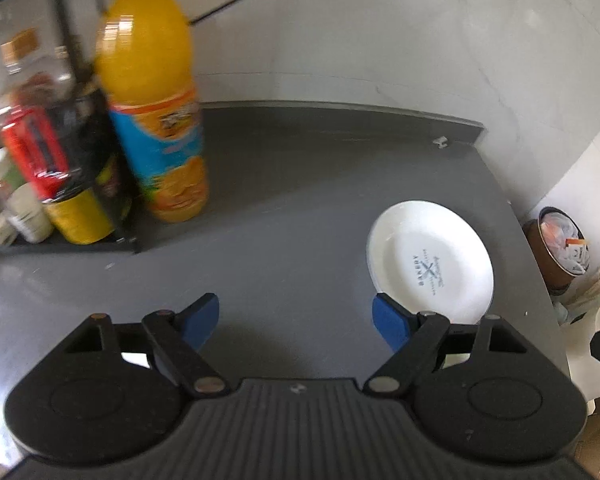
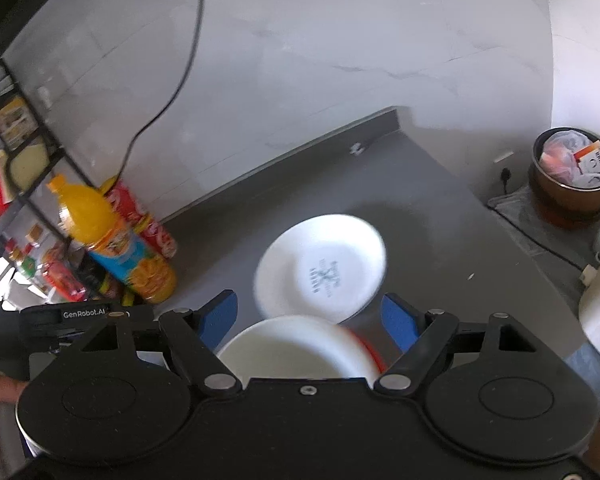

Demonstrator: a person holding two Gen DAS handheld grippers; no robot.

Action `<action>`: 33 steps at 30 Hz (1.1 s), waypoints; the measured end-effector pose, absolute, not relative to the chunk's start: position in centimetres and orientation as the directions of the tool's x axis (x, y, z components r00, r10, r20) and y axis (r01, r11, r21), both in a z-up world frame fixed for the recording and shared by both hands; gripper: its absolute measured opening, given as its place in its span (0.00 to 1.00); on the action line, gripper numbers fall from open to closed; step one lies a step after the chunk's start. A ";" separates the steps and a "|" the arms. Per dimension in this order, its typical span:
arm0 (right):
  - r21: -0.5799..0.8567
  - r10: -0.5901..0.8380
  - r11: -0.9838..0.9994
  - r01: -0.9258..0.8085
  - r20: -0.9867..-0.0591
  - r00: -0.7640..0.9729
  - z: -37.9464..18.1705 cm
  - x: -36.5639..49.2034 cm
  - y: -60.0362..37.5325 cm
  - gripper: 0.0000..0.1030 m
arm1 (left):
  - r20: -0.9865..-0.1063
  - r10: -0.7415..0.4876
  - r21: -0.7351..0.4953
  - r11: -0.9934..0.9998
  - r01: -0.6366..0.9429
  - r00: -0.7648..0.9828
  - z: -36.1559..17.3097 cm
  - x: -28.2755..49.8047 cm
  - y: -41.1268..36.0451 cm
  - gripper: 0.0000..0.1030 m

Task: Organize plates and bowls
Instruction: 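Move both grippers to the white 'Bakery' plate, then close both grippers on the 'Bakery' plate rim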

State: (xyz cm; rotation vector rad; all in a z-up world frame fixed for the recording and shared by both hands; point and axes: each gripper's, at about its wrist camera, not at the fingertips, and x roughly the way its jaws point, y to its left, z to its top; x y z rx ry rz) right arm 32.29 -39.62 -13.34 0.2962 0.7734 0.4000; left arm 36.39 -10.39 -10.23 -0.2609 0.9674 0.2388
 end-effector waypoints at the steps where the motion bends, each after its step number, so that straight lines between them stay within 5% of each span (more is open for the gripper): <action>1: 0.395 0.444 0.889 -0.232 -0.623 0.644 -13.6 32.7 -39.8 0.75 | -0.835 0.080 -0.113 0.944 -0.311 0.545 -10.5 37.0 -10.6 0.80; 10: 0.403 0.438 0.893 -0.201 -0.676 0.592 -17.2 37.4 -41.6 0.65 | -0.859 0.019 -0.126 0.961 -0.248 0.511 -13.9 42.9 -13.0 0.76; 24: 0.523 0.529 0.839 -0.147 -0.723 0.445 -23.6 45.0 -42.4 0.47 | -0.918 -0.015 -0.129 0.957 -0.261 0.397 -19.9 49.1 -13.0 0.44; 33: 0.564 0.569 0.815 -0.132 -0.735 0.369 -26.5 48.1 -41.1 0.37 | -0.929 -0.049 -0.153 0.954 -0.258 0.367 -22.0 51.1 -13.2 0.34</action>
